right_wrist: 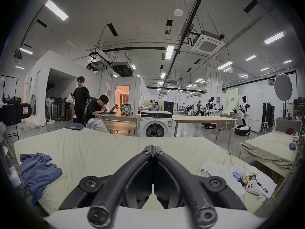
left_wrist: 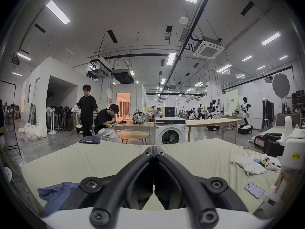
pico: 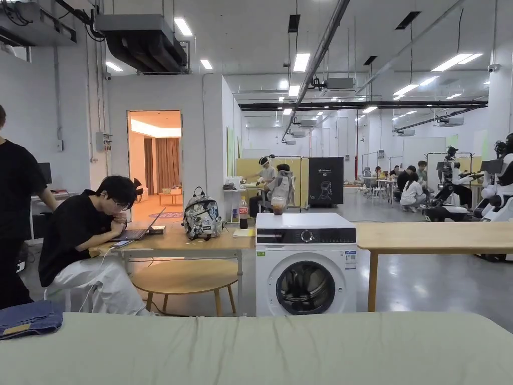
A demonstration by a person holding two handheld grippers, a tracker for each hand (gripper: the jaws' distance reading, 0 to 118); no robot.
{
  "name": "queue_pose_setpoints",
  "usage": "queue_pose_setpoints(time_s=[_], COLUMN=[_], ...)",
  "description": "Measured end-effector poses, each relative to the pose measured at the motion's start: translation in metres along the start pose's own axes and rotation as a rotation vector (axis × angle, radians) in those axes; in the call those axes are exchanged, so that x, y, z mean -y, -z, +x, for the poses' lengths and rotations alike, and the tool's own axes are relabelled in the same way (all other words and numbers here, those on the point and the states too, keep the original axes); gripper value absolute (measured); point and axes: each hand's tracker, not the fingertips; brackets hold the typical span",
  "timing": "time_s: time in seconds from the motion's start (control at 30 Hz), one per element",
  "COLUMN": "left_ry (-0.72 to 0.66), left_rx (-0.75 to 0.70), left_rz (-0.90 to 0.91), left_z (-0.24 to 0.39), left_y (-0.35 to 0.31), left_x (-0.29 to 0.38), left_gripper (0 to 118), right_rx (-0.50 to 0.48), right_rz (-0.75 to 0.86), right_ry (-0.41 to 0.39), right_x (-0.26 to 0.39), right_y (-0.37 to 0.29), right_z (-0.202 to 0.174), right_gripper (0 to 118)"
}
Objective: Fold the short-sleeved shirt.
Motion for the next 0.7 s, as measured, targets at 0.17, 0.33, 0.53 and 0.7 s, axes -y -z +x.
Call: queue_pose_setpoints(time_s=[0.17,0.33,0.53,0.7], left_ry=[-0.006,0.014,0.024,0.034], left_rx=[0.004,-0.054,-0.181,-0.299], left_rz=[-0.012,-0.001,-0.01,-0.05], left_z=[-0.001,-0.02,-0.059,-0.087], left_y=[0.003,-0.011,-0.036,-0.06], left_x=[0.002,-0.002,-0.004,-0.004], left_gripper=[0,0,0,0], right_rx=[-0.024,-0.086,-0.21,-0.358], right_rz=[0.001,-0.002,-0.03,-0.053], right_ry=[0.001,0.031,0.035,0.081], right_x=[0.001,0.002,0.009,0.015], right_y=[0.003,0.015,0.032,0.039], right_z=[-0.01,-0.027,-0.07,-0.112], right_gripper=[0,0,0,0])
